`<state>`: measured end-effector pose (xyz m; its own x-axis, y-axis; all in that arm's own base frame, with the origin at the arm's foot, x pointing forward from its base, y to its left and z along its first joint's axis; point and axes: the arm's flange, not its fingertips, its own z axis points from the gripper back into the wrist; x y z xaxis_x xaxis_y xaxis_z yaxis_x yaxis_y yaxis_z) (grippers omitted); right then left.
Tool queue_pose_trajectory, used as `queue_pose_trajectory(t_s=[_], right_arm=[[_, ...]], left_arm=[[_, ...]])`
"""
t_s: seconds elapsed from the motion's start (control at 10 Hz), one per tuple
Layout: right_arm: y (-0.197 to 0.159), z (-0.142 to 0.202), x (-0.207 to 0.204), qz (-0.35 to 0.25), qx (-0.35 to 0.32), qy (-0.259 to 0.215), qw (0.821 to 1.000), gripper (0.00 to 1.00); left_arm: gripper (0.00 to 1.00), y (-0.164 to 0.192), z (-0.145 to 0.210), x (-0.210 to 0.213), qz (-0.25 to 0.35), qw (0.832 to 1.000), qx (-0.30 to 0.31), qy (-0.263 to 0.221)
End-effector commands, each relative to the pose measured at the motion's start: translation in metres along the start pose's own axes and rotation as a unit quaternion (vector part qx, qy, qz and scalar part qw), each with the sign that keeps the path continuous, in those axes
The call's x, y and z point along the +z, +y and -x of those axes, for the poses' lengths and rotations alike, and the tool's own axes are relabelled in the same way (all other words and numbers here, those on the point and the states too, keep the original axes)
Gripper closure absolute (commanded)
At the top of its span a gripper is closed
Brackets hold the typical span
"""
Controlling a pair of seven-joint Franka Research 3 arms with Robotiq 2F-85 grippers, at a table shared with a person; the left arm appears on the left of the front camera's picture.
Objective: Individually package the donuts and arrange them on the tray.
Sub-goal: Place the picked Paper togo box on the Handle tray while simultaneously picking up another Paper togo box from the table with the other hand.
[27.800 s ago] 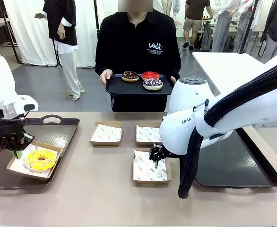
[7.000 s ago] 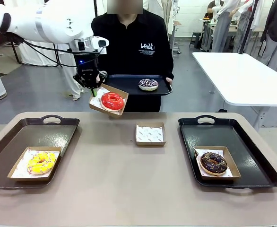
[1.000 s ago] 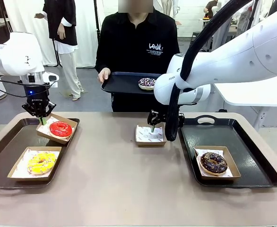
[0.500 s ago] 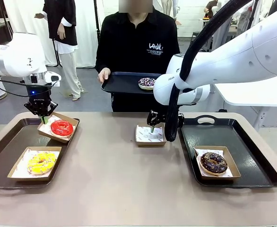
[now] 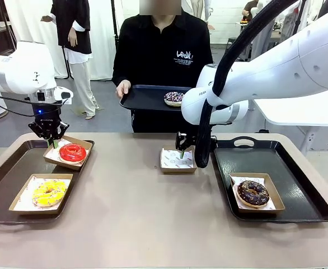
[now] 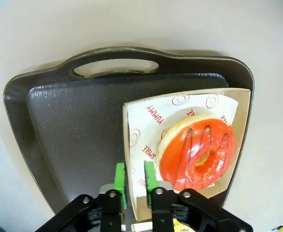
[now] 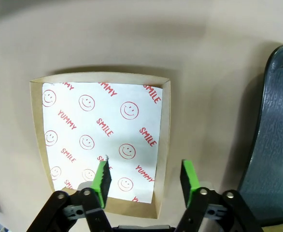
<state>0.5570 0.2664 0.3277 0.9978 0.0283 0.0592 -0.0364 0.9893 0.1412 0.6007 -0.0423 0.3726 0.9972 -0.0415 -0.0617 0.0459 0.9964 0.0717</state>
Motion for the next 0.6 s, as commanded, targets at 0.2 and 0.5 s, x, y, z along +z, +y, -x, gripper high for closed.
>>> queue_pose_trajectory(t_s=[0.2, 0.5], right_arm=[[0.0027, -0.0033, -0.0015, 0.011, 0.0, -0.002, 1.0, 1.0], [0.0037, -0.0026, -0.0018, 0.004, 0.001, -0.005, 1.0, 1.0]], left_arm=[[0.0, -0.0012, 0.0069, 0.0023, -0.016, 1.0, 0.009, -0.005], [0.0, -0.0005, 0.013, 0.0055, -0.007, 1.0, -0.01, -0.005]])
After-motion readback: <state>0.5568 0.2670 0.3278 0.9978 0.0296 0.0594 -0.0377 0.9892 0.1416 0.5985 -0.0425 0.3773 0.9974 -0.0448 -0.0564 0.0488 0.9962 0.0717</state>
